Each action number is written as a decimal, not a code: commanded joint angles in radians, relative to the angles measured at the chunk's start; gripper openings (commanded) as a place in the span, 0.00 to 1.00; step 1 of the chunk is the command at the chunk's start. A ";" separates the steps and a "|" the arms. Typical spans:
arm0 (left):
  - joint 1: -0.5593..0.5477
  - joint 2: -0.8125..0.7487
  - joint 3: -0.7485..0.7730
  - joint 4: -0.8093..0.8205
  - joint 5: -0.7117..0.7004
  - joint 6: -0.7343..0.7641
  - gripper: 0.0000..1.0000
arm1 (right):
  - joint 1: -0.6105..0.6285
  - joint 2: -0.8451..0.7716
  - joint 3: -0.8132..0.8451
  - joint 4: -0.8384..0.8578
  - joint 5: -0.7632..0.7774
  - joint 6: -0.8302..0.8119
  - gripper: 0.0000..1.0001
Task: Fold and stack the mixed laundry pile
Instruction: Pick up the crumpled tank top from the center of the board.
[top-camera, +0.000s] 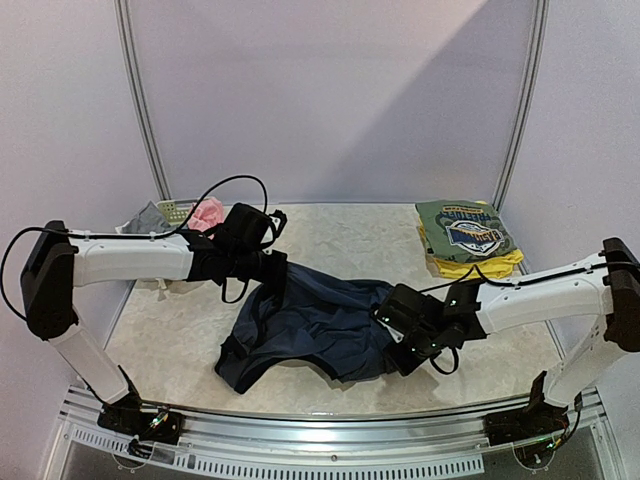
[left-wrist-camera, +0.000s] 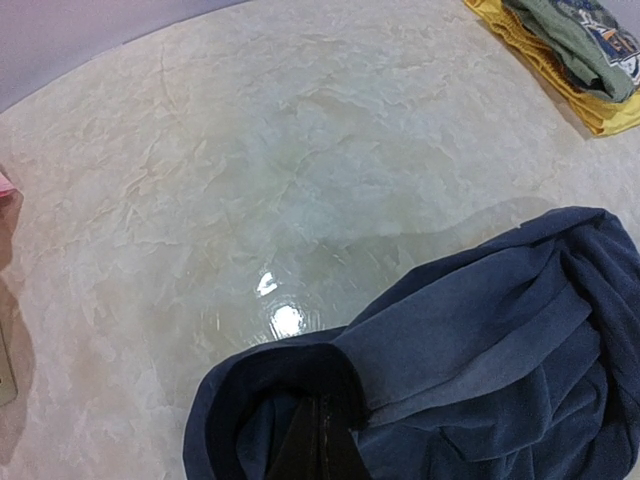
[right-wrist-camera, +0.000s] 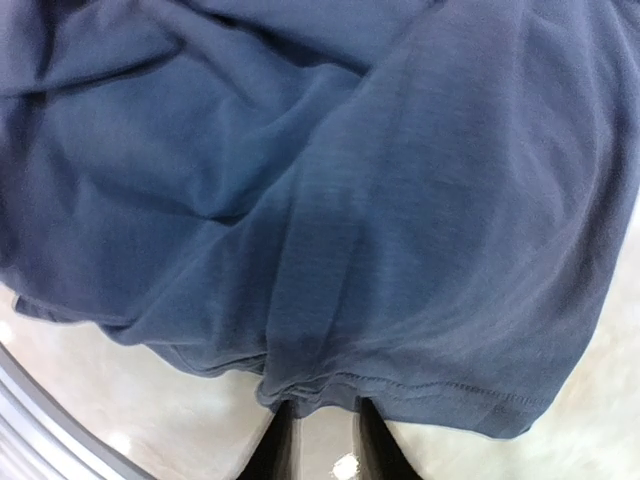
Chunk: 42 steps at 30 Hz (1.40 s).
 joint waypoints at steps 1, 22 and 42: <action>0.014 -0.002 -0.001 -0.009 -0.012 0.013 0.00 | 0.016 -0.045 -0.009 0.010 -0.026 0.013 0.30; 0.016 0.014 0.016 -0.019 0.003 0.024 0.00 | 0.060 0.144 0.086 -0.034 0.023 0.036 0.32; 0.016 0.006 0.014 -0.027 -0.001 0.027 0.00 | 0.059 0.132 0.102 -0.104 0.125 0.050 0.00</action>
